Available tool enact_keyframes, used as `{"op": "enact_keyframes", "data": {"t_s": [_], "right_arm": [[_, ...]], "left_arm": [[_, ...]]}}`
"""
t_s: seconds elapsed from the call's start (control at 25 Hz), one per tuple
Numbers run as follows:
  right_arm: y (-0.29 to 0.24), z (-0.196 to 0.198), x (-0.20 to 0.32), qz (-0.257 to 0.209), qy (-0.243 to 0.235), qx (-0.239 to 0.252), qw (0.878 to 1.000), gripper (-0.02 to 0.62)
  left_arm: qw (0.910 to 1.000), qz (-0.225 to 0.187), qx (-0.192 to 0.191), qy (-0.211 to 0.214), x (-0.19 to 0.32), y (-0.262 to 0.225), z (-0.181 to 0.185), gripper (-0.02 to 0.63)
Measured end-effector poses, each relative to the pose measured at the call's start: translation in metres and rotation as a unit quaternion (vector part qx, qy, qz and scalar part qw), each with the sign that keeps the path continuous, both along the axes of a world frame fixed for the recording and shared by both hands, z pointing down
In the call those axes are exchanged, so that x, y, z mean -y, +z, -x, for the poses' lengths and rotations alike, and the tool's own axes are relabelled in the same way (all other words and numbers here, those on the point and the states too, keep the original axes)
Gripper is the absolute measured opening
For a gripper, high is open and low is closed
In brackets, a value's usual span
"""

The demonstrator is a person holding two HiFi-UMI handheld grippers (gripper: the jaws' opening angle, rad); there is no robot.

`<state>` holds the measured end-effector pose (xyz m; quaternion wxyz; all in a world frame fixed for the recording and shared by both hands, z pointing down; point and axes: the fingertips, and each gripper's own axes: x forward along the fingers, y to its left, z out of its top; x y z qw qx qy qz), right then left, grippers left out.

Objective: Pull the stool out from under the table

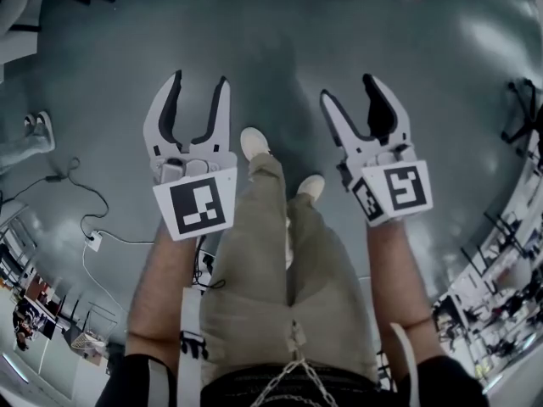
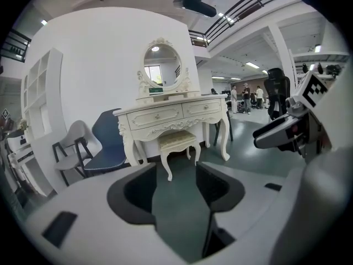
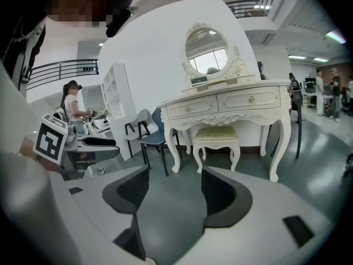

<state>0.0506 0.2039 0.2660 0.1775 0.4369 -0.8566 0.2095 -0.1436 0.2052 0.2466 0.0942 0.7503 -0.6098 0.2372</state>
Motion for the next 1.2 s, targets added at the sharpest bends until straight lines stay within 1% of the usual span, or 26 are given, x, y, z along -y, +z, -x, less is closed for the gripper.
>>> {"op": "enact_keyframes", "data": {"t_s": [0.12, 0.24, 0.48, 0.6, 0.72, 0.84, 0.96, 1.08, 1.2], "right_arm": [[-0.009, 0.01, 0.011, -0.005, 0.009, 0.001, 1.0, 0.273], [-0.017, 0.02, 0.019, -0.019, 0.007, -0.001, 1.0, 0.273], [-0.01, 0.023, 0.029, -0.016, 0.02, 0.005, 1.0, 0.273], [-0.001, 0.013, 0.032, -0.008, 0.028, 0.003, 1.0, 0.273], [0.007, 0.009, 0.039, -0.003, 0.03, -0.002, 1.0, 0.273], [0.007, 0.005, 0.049, -0.005, 0.031, -0.003, 1.0, 0.273], [0.007, -0.003, 0.056, -0.006, 0.032, -0.01, 0.999, 0.273], [0.007, -0.007, 0.068, -0.006, 0.027, -0.014, 1.0, 0.273], [0.004, -0.012, 0.087, -0.006, 0.024, -0.012, 1.0, 0.273]], "left_arm": [[1.0, -0.002, -0.003, 0.009, 0.01, -0.003, 0.01, 0.207], [0.9999, 0.0, -0.001, 0.01, 0.016, -0.005, 0.02, 0.207], [0.9999, 0.014, -0.009, -0.001, 0.022, 0.007, 0.034, 0.215], [0.9998, 0.021, -0.001, 0.007, 0.024, 0.011, 0.029, 0.219], [0.9995, 0.028, -0.002, 0.014, 0.03, 0.014, 0.029, 0.219], [0.9994, 0.026, 0.0, 0.022, 0.042, 0.017, 0.023, 0.221], [0.9994, 0.022, -0.009, 0.026, 0.054, 0.019, 0.009, 0.221], [0.9992, 0.027, -0.02, 0.021, 0.066, 0.019, 0.001, 0.221], [0.9993, 0.026, -0.021, 0.019, 0.083, 0.017, -0.005, 0.221]]}}
